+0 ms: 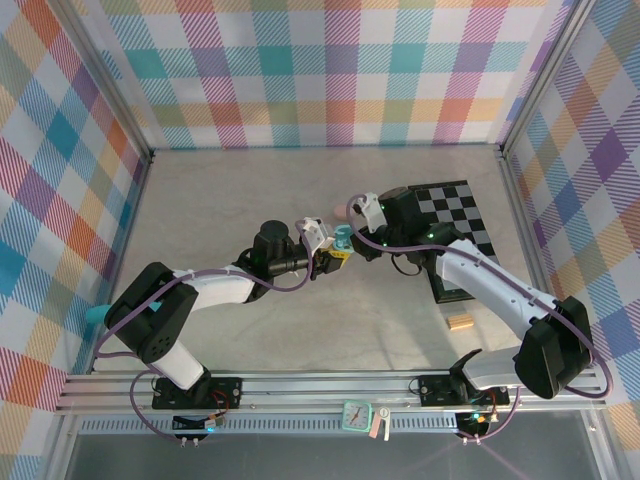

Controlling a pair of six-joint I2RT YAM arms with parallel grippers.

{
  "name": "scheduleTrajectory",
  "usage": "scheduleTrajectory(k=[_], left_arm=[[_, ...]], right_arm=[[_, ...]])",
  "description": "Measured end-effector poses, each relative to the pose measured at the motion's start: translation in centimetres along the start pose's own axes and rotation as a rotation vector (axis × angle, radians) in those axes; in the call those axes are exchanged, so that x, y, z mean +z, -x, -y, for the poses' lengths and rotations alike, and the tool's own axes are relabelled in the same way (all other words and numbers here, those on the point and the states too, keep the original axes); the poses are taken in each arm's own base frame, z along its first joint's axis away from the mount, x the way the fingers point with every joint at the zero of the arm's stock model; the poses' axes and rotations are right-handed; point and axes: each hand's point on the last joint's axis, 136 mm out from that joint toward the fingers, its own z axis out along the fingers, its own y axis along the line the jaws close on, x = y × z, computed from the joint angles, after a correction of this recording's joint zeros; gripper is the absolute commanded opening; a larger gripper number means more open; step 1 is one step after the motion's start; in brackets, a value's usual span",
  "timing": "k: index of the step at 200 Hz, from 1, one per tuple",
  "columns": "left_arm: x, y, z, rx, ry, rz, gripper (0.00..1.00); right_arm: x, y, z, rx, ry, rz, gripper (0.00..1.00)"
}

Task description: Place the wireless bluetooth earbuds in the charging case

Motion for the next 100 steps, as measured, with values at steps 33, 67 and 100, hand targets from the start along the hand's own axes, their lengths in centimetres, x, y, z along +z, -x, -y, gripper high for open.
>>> scheduleTrajectory(k=[33, 67, 100], left_arm=[[0.00, -0.04, 0.01, -0.001, -0.001, -0.002, 0.27], [0.01, -0.09, 0.05, -0.002, -0.002, -0.003, 0.27], [0.00, -0.07, 0.03, -0.002, -0.002, -0.003, 0.27]], right_arm=[[0.10, -0.24, -0.20, -0.022, 0.003, -0.011, 0.20], [0.19, -0.25, -0.54, -0.039, 0.009, -0.012, 0.23], [0.20, -0.21, -0.64, -0.041, 0.013, -0.012, 0.26]])
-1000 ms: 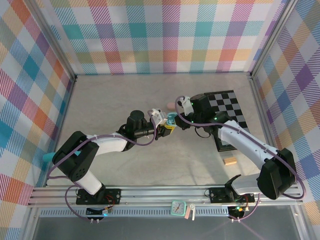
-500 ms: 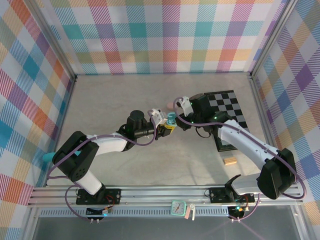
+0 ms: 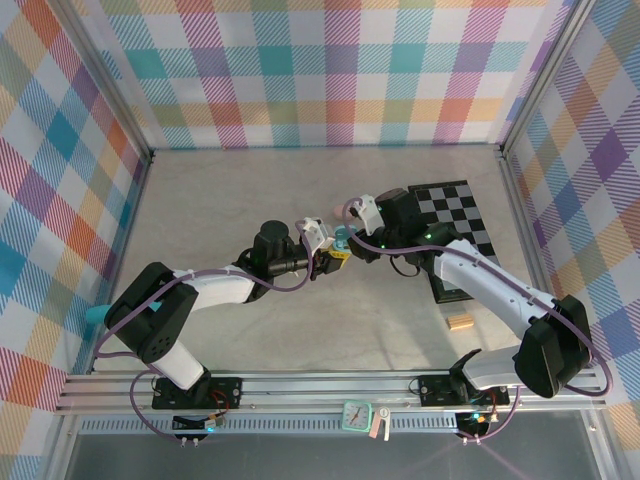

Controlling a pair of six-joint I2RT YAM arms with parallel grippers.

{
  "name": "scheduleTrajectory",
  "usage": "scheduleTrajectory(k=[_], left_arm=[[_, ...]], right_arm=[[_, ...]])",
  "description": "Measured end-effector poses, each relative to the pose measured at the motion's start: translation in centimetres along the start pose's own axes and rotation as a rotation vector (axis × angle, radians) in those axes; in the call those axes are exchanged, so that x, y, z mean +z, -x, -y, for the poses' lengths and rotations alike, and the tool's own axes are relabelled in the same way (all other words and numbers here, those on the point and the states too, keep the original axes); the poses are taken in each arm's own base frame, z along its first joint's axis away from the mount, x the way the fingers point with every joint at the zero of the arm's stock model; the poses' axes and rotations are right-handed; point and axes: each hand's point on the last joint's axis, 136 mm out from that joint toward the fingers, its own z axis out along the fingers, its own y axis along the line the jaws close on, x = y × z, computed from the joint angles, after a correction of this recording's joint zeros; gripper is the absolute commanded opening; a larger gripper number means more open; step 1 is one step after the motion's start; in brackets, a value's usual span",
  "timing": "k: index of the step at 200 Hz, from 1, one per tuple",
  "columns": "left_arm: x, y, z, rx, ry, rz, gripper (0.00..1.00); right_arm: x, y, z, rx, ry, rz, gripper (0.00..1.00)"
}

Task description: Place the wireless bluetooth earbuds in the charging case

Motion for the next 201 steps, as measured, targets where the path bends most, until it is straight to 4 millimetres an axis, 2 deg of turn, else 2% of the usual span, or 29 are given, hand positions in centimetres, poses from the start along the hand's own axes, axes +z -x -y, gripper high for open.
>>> scheduleTrajectory(k=[60, 201], left_arm=[[0.0, 0.0, 0.0, 0.000, -0.002, 0.000, 0.27], [0.0, 0.2, 0.0, -0.001, 0.000, 0.010, 0.27]], right_arm=[[0.0, 0.0, -0.3, 0.001, 0.019, 0.001, 0.26], [-0.7, 0.4, -1.4, 0.019, 0.072, 0.018, 0.35]])
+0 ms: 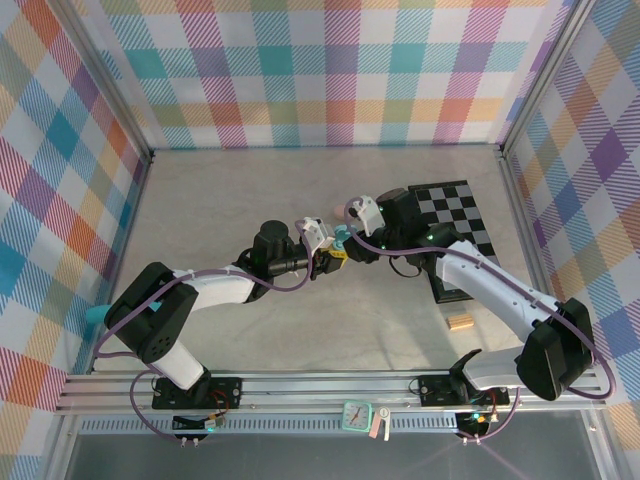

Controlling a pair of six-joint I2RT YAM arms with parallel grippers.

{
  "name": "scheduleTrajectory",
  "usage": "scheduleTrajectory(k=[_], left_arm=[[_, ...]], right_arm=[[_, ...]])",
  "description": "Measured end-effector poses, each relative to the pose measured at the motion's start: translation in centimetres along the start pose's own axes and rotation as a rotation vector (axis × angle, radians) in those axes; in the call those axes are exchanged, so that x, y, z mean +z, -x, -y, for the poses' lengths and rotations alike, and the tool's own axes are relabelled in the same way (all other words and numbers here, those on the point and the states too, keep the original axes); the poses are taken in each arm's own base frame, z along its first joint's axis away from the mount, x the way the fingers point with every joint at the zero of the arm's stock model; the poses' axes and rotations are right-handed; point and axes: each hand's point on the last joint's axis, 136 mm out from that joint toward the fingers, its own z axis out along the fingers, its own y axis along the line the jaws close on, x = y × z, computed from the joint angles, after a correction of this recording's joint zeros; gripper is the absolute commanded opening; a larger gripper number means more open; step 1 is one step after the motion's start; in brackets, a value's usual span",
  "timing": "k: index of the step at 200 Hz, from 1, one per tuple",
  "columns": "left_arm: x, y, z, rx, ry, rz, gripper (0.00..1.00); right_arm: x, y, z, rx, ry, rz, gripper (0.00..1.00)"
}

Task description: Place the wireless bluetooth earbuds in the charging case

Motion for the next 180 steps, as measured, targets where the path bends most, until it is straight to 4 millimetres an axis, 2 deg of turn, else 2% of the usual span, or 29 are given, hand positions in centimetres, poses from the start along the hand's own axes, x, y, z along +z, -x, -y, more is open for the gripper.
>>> scheduleTrajectory(k=[76, 91, 112, 126, 146, 180], left_arm=[[0.0, 0.8, -0.1, 0.019, 0.004, 0.031, 0.27], [-0.1, 0.9, -0.1, 0.026, 0.004, 0.040, 0.27], [-0.2, 0.6, 0.1, 0.031, 0.005, 0.041, 0.26], [-0.3, 0.3, 0.1, 0.035, 0.004, 0.034, 0.26], [-0.3, 0.1, 0.2, 0.044, 0.003, 0.031, 0.26], [-0.5, 0.6, 0.3, 0.054, 0.004, 0.041, 0.26]], right_arm=[[-2.5, 1.6, 0.1, 0.025, -0.036, 0.085, 0.47], [-3.1, 2.0, 0.0, 0.038, -0.028, 0.121, 0.53], [-4.2, 3.0, 0.1, 0.090, -0.001, 0.173, 0.72], [-4.6, 3.9, 0.2, 0.126, 0.015, 0.209, 0.78], [-4.1, 4.5, 0.8, 0.174, 0.015, 0.210, 0.81], [-1.7, 5.2, 2.3, 0.237, -0.032, 0.156, 0.80]])
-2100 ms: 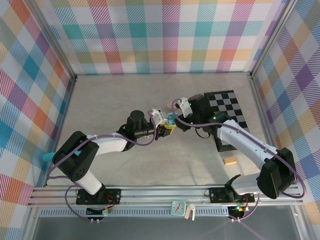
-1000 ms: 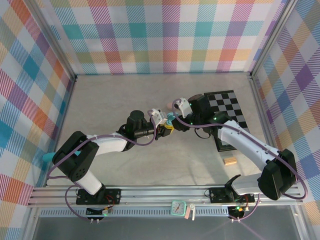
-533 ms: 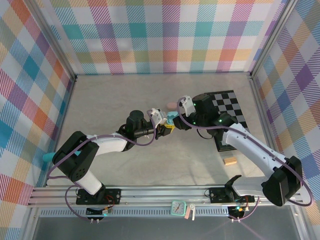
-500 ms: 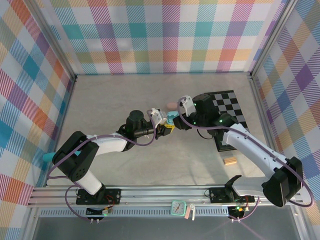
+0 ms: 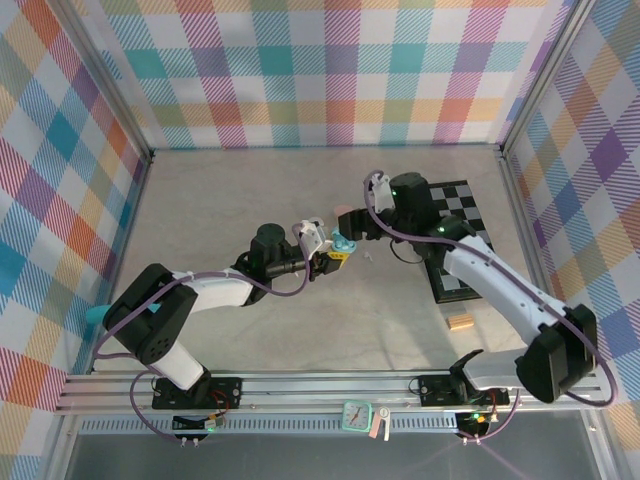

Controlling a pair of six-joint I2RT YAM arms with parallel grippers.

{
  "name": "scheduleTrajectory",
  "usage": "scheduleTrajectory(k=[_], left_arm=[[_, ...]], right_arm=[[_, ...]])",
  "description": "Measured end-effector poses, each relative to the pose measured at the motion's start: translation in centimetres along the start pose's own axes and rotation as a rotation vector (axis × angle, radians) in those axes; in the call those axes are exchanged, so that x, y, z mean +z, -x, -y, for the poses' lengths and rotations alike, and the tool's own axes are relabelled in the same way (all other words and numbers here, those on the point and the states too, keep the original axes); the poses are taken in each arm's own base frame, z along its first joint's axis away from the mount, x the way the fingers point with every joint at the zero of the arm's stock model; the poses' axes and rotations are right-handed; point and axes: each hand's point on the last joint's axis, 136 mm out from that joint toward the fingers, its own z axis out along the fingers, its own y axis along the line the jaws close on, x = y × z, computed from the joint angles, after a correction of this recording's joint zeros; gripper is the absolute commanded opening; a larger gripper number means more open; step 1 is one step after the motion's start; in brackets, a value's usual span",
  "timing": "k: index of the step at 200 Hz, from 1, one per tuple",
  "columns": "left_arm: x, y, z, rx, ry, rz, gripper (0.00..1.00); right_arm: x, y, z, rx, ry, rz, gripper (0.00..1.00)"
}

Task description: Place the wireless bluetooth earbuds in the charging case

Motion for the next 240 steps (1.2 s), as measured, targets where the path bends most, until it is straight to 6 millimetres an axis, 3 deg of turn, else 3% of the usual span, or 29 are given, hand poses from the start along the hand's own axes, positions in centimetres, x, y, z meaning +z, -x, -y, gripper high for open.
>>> scheduleTrajectory(k=[35, 85, 107, 155, 213, 240], left_arm=[[-0.3, 0.3, 0.2, 0.010, 0.001, 0.006, 0.26], [-0.4, 0.4, 0.1, 0.011, 0.005, 0.008, 0.26], [-0.4, 0.4, 0.1, 0.007, 0.006, 0.008, 0.26], [-0.4, 1.6, 0.0, 0.005, 0.011, 0.054, 0.26], [-0.6, 3.3, -0.2, -0.001, 0.016, 0.118, 0.26], [-0.6, 3.5, -0.1, -0.008, 0.014, 0.126, 0.26]], right_arm=[[1.3, -0.9, 1.0, 0.031, -0.040, -0.059, 0.81], [1.0, -2.8, 1.3, 0.047, -0.050, -0.127, 0.81], [-0.1, -3.5, 1.4, 0.075, -0.043, -0.132, 0.81], [-3.1, -2.6, 1.6, 0.388, 0.187, -0.027, 0.81], [-1.1, -3.9, -0.9, 0.721, 0.502, -0.131, 0.71], [-0.6, -3.8, -1.4, 0.788, 0.575, -0.158, 0.58]])
